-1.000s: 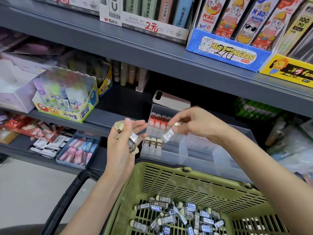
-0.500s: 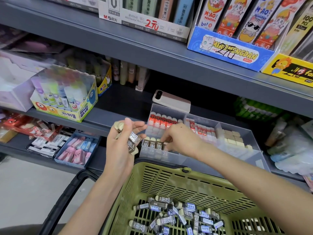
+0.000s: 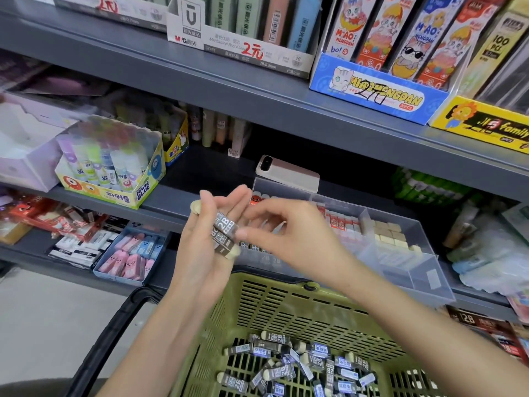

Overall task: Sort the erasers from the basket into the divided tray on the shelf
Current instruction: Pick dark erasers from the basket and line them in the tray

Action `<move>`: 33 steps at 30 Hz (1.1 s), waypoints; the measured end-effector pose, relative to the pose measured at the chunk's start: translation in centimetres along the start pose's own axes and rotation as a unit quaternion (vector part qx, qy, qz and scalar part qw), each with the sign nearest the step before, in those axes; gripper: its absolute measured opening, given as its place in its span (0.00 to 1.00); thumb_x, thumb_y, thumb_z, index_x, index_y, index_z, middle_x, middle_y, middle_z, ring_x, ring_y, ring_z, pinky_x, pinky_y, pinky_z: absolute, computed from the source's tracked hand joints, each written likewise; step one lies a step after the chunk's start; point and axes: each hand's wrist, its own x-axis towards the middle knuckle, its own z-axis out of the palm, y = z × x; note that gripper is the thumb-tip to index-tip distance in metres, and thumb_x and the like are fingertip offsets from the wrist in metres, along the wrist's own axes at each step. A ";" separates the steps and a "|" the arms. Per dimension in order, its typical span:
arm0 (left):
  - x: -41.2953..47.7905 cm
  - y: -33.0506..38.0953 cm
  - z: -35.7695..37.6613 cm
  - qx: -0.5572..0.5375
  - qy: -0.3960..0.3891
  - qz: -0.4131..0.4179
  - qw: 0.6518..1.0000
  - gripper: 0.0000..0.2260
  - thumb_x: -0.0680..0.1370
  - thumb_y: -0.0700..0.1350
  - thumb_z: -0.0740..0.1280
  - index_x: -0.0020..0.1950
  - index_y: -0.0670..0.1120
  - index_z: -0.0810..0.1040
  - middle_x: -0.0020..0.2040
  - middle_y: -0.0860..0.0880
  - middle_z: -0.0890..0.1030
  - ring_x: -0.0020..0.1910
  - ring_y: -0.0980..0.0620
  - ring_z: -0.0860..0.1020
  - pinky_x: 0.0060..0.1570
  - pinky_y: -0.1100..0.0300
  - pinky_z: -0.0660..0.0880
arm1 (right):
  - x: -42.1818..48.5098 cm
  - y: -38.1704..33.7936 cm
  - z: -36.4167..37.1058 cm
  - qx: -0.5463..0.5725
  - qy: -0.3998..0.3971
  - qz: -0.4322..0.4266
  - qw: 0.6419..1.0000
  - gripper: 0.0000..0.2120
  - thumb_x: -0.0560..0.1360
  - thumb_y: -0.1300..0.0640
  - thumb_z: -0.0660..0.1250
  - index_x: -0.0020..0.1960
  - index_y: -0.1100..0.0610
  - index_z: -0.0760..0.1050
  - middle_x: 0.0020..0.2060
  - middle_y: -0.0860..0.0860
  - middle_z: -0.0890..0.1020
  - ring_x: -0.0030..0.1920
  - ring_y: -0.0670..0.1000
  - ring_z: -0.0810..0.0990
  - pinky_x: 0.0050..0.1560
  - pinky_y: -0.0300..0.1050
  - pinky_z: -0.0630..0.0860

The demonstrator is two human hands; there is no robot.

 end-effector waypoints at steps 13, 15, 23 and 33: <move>-0.6 0.6 2.7 0.293 -0.020 -0.057 0.954 0.18 0.62 0.55 0.74 0.40 0.43 0.77 0.30 0.49 0.78 0.28 0.56 0.73 0.24 0.68 0.67 | -1.7 1.3 -4.5 0.054 0.030 0.075 0.995 0.04 0.67 0.55 0.75 0.41 0.53 0.82 0.27 0.43 0.76 0.28 0.40 0.70 0.31 0.34 0.70; 0.0 0.9 3.1 0.330 -0.081 -0.083 0.937 0.16 0.63 0.53 0.73 0.40 0.42 0.78 0.29 0.49 0.77 0.26 0.58 0.70 0.22 0.69 0.63 | -2.3 1.9 -5.3 0.116 0.023 0.093 0.989 0.02 0.68 0.57 0.75 0.40 0.53 0.82 0.27 0.46 0.78 0.27 0.43 0.71 0.29 0.36 0.71; 4.1 1.3 4.1 0.644 -0.126 -0.024 0.755 0.05 0.72 0.46 0.73 0.42 0.45 0.81 0.28 0.53 0.78 0.27 0.59 0.73 0.27 0.68 0.68 | -5.5 6.7 -6.3 0.151 0.126 0.137 0.971 0.04 0.71 0.60 0.72 0.43 0.51 0.81 0.31 0.44 0.80 0.34 0.42 0.75 0.34 0.33 0.72; 6.0 -4.0 4.7 0.812 -0.269 -0.068 0.513 0.07 0.72 0.46 0.74 0.44 0.45 0.80 0.34 0.54 0.76 0.37 0.53 0.75 0.39 0.60 0.69 | -8.0 9.6 -6.0 0.125 0.107 0.157 0.974 0.07 0.72 0.61 0.70 0.40 0.50 0.80 0.32 0.42 0.80 0.33 0.36 0.75 0.39 0.28 0.71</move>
